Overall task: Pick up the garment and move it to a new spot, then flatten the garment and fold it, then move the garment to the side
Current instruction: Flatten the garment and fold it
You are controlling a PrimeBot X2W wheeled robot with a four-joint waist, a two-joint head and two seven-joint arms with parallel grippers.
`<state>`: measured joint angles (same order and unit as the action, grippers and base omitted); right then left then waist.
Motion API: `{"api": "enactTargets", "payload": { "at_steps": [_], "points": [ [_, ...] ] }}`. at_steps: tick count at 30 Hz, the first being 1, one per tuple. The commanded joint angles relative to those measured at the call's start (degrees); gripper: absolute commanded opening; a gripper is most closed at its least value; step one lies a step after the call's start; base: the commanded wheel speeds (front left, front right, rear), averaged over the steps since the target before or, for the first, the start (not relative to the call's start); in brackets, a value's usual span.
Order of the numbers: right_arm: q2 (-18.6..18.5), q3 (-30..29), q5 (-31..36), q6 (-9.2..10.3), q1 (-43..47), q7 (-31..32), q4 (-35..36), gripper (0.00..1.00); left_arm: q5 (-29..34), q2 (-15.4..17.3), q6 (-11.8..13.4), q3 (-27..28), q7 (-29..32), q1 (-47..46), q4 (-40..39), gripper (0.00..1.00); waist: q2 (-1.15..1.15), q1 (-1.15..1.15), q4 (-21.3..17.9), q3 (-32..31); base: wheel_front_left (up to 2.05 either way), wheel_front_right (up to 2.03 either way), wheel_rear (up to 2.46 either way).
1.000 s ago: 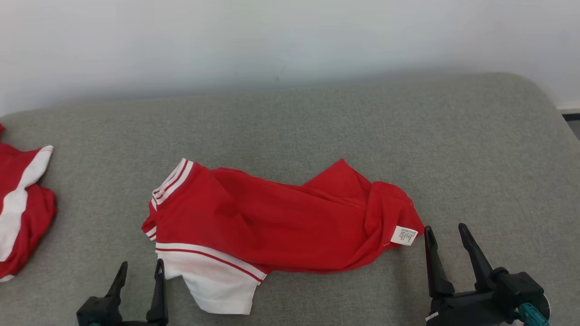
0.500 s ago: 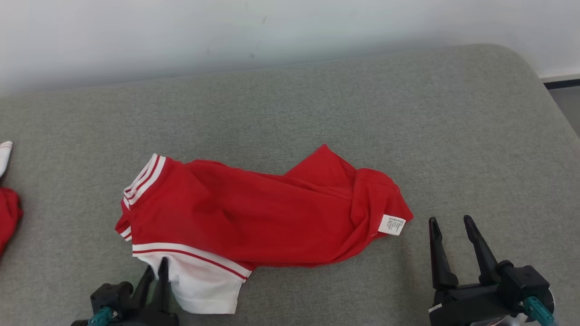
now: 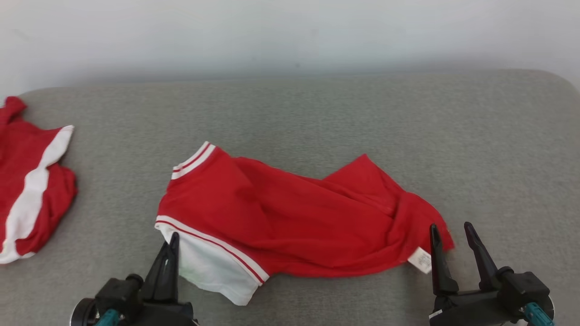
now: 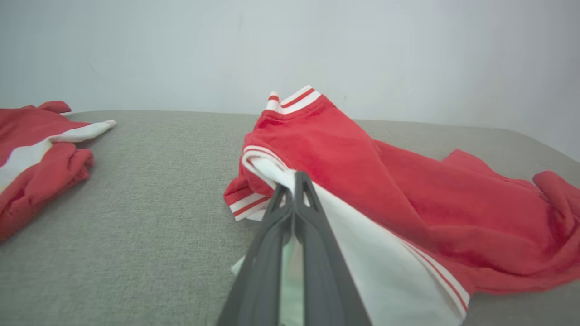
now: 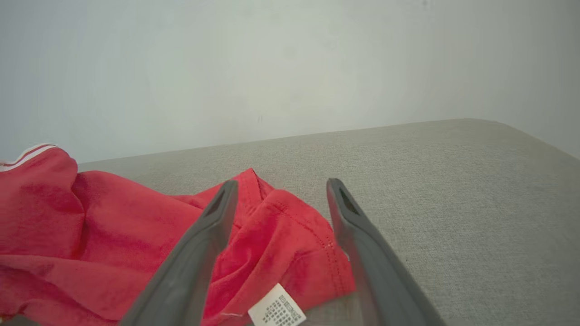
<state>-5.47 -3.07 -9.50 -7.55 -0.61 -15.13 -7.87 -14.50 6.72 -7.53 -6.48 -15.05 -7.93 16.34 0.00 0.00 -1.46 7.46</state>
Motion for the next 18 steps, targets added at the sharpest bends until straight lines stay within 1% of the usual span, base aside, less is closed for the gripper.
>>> {"api": "enactTargets", "payload": {
  "at_steps": [1, 5, 6, 9, 13, 18],
  "points": [
    [0.3, -0.1, -0.2, 0.13, 0.6, 0.0, 0.1, 1.0, 0.4, 0.0, 0.1, -0.1, -0.2, 1.3, -1.5, 0.0, 0.0, 0.0, 2.7, -0.5, 0.0, 0.0, 0.0],
    [0.5, -0.5, -0.3, 0.13, 0.5, 0.0, 0.1, 1.0, 1.8, 0.5, 0.3, -1.4, 0.0, 4.4, -6.6, 0.0, 0.0, 0.0, 4.6, -0.2, 0.0, 0.0, 0.0],
    [0.6, -0.5, -0.3, 0.13, 0.4, 0.0, 0.0, 1.0, 1.9, 0.8, 0.3, -1.6, 0.4, 5.1, -7.8, 0.0, 0.0, 0.0, 4.8, 0.0, 0.0, 0.0, 0.0],
    [0.7, -0.8, -0.2, 0.13, 0.2, 0.0, 0.0, 1.0, 2.4, 0.6, 0.5, -2.9, 2.3, 7.7, -11.9, 0.0, 0.0, 0.0, 5.3, 0.4, 0.0, 0.0, 0.0],
    [0.8, -0.7, -0.4, 0.13, -0.3, 0.0, -0.2, 1.0, 1.8, 0.5, 1.2, -3.3, 4.3, 9.9, -14.7, 0.0, 0.0, 0.0, 5.1, 0.8, 0.0, 0.0, 0.0],
    [0.7, -0.4, -0.1, 0.13, -1.0, 0.0, -0.8, 1.0, 1.2, 0.9, 1.8, -2.8, 4.6, 10.8, -13.8, 0.0, 0.0, 0.0, 3.1, 1.3, 0.0, 0.0, 0.0]
  ]
}}
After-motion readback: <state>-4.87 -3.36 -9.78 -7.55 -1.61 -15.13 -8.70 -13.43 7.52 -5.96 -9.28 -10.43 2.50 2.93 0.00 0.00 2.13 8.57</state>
